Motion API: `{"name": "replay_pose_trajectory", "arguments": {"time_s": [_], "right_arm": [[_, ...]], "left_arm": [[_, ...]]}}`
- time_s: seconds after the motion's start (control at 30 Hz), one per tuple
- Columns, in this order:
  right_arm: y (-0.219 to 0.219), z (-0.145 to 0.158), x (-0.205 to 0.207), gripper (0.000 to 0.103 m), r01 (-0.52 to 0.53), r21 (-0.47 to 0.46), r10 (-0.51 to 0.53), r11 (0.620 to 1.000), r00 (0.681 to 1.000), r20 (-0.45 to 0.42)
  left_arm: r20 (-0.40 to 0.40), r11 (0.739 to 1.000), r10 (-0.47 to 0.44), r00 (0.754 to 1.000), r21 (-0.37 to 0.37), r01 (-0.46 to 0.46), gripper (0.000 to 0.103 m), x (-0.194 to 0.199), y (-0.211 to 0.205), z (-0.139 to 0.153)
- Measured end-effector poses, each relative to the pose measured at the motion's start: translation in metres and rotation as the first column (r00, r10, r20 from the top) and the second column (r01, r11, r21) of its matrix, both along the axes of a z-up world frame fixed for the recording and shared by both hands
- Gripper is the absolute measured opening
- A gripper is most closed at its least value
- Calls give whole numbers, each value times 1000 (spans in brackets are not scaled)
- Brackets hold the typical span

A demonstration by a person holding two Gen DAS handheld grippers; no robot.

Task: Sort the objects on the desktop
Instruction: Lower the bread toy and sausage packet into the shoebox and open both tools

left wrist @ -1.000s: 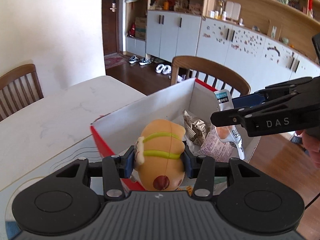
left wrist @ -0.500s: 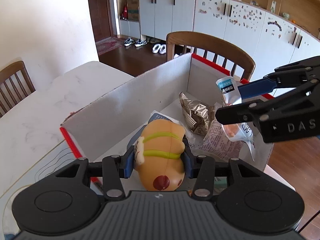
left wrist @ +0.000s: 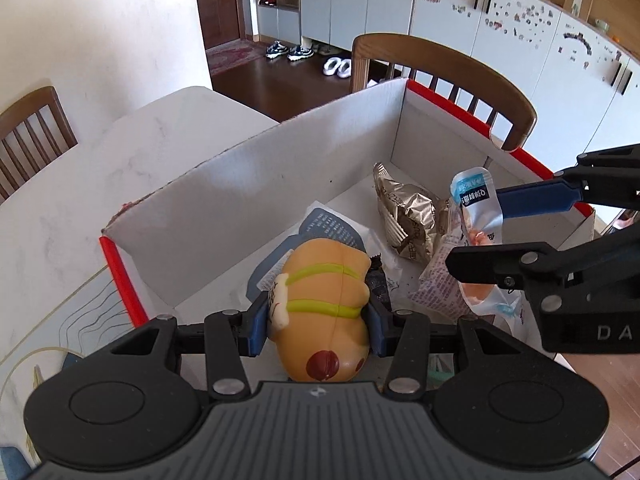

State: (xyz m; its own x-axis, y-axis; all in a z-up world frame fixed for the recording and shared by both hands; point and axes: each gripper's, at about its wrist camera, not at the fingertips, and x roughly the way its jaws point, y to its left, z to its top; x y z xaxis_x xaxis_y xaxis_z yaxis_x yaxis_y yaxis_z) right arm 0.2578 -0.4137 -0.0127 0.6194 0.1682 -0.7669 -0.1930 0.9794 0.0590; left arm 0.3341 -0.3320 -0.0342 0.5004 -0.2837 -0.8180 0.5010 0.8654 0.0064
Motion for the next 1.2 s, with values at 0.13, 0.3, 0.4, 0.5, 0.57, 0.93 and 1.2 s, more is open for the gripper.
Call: {"name": "replay_pose_trajectory", "arguments": {"time_s": [0.13,0.3,0.4,0.5,0.57,0.93,1.2], "right_arm": [[-1,-1,2,54,-3,-3,3,1000,1000,-5],[-3,-5,6,55,6,3,-6,1000,1000,-13],[-6,-11,11,55,28,11,-28,1000,999,-30],[-8,-14,15,55,40,21,-39,999,998,-41],[-9,-16,16,56,41,22,-40,999,998,-45],[-13,-18,19,57,59,33,-57,998,996,-63],[-14,-17,18,58,65,37,-62,997,996,-63]], "left_arm": [[-21,1000,10,1000,22,-9,46,4,-4,-4],[-66,1000,23,998,3,-23,46,12,-2,-9],[-104,1000,14,994,-3,-14,46,19,-2,-11],[-148,999,13,989,-31,-18,46,26,-1,-12],[-170,999,6,985,-38,-12,46,28,-1,-13],[-211,997,-72,975,-52,62,70,16,-7,-16],[-206,992,-117,971,-70,105,77,-2,-7,-10]]}}
